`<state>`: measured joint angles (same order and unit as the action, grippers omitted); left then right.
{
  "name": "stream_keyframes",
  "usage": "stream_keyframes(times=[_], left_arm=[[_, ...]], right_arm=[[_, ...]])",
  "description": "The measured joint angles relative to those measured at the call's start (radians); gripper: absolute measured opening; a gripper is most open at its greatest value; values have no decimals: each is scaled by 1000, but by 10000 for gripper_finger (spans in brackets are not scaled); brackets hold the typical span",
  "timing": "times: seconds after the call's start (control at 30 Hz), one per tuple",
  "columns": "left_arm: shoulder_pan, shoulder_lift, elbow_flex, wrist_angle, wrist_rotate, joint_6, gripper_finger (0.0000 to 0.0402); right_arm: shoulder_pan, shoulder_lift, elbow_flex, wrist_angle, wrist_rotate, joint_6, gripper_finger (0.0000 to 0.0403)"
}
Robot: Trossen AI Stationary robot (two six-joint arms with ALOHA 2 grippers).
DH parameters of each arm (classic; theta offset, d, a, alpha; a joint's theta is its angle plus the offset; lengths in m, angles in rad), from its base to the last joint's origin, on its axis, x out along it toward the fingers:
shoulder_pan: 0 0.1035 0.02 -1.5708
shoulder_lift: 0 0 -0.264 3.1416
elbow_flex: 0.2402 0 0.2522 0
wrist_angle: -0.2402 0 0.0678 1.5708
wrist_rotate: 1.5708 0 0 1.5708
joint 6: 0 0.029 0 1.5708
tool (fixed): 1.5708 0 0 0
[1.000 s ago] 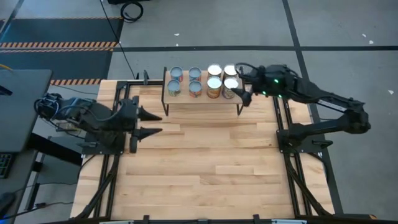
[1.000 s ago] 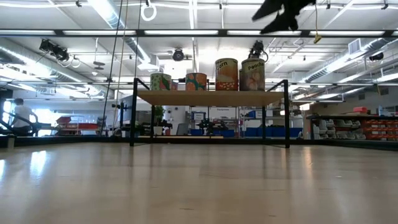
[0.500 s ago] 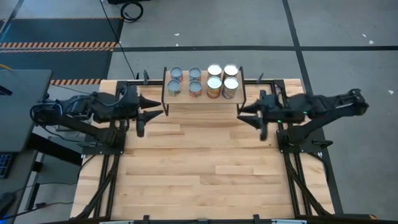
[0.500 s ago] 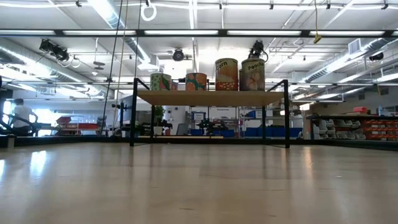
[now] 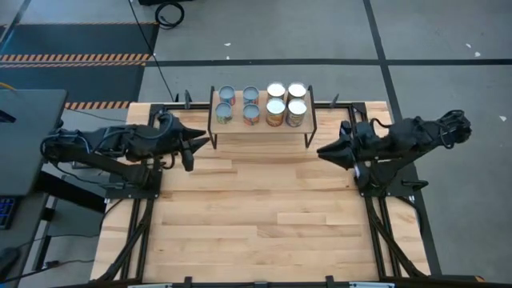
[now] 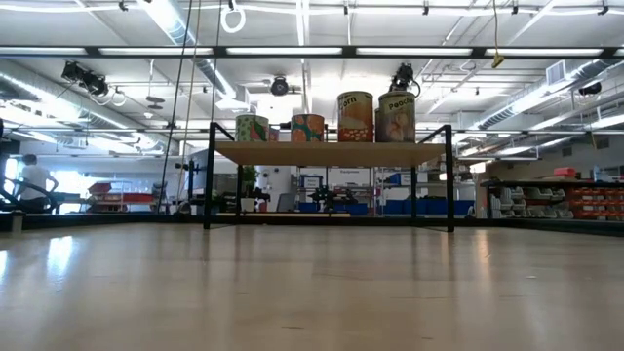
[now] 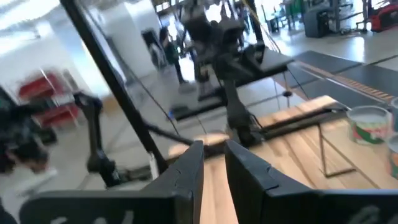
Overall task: Pick and place cans onto a shelf
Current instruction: Return to Home Position
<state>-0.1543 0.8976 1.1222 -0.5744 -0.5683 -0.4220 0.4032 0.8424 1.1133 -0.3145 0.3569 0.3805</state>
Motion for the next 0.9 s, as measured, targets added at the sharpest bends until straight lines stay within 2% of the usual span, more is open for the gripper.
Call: stream_keyframes(times=[0.07, 0.23, 0.3, 0.53, 0.63, 0.73, 0.8, 0.9], left_arm=[[0, 11, 0, 3, -1, 29, 133], [4, 31, 0, -3, -21, 322, 133], [7, 34, -1, -11, -22, 391, 133], [11, 32, -8, 18, 24, 356, 133], [5, 5, -89, 146, 86, 390, 133], [4, -32, -235, 406, 120, 432, 133], [4, -53, -335, 532, 126, 438, 133], [5, -89, -445, 631, 128, 410, 133]], right_arm=[[-7, -6, -1, -47, -4, -27, 73], [-13, -11, -1, -118, -24, -63, 73], [-13, -20, -2, -159, -26, -66, 73], [-13, -134, -1, -241, -62, -185, 73], [-9, -196, -1, -242, -130, -299, 73], [-9, -243, 0, -278, -151, -375, 73], [-9, -270, -12, -300, -150, -365, 73], [-9, -306, -62, -252, -127, -306, 73]])
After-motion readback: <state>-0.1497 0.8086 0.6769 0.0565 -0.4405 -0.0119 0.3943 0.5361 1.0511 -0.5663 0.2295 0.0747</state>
